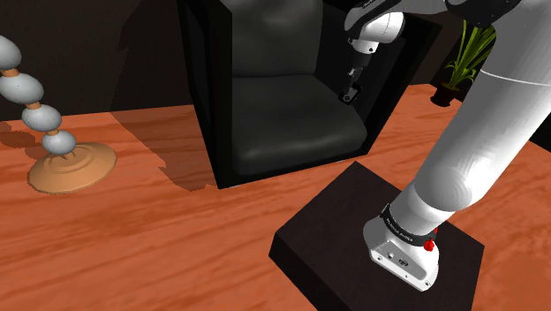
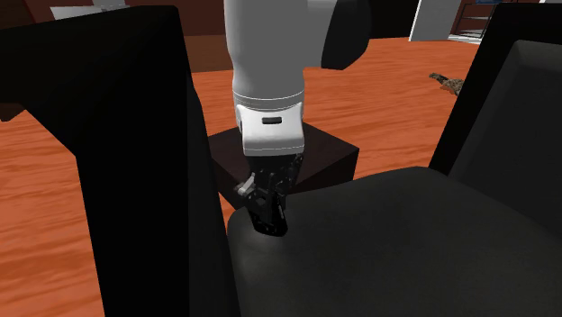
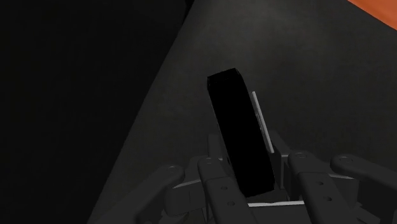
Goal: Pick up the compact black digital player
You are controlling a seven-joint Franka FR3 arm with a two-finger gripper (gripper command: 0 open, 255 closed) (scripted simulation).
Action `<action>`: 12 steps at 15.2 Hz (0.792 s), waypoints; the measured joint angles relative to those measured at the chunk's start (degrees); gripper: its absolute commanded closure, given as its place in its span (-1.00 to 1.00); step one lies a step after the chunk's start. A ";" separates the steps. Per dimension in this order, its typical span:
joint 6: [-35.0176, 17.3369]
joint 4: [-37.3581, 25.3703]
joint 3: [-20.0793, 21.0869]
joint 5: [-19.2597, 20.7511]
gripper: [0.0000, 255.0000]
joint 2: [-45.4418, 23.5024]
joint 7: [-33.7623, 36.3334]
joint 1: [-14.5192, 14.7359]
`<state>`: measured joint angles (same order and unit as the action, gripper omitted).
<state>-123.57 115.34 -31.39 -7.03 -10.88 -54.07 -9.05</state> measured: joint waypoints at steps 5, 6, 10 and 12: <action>1.32 -0.41 -0.11 0.67 1.00 0.91 0.56 0.24; 2.10 -0.94 -0.16 0.90 1.00 1.20 0.72 0.28; 4.82 -2.54 -0.40 1.81 1.00 2.53 1.21 0.39; 6.30 -3.34 -0.48 2.36 1.00 3.35 1.60 0.52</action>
<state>-117.27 112.01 -31.88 -4.66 -7.52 -52.46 -8.53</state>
